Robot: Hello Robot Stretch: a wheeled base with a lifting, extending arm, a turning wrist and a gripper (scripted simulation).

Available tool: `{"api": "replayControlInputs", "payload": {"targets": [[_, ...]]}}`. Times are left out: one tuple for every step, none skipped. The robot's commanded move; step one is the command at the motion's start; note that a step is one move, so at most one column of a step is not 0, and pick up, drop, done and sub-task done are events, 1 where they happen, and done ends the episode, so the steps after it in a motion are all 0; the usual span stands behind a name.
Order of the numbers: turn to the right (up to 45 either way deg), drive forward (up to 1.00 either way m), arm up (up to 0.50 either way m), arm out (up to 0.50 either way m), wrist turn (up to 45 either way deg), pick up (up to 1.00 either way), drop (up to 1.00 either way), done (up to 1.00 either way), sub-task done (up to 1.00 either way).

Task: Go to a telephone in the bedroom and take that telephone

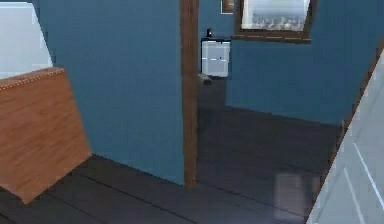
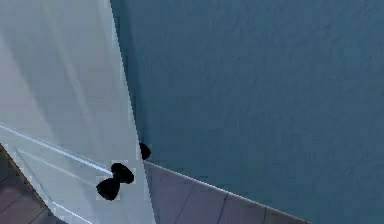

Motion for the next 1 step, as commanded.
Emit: {"api": "replayControlInputs", "payload": {"targets": [[9.0, 0.0, 0.0, 0.0, 0.0, 0.0, 0.0, 0.0, 0.0]]}}
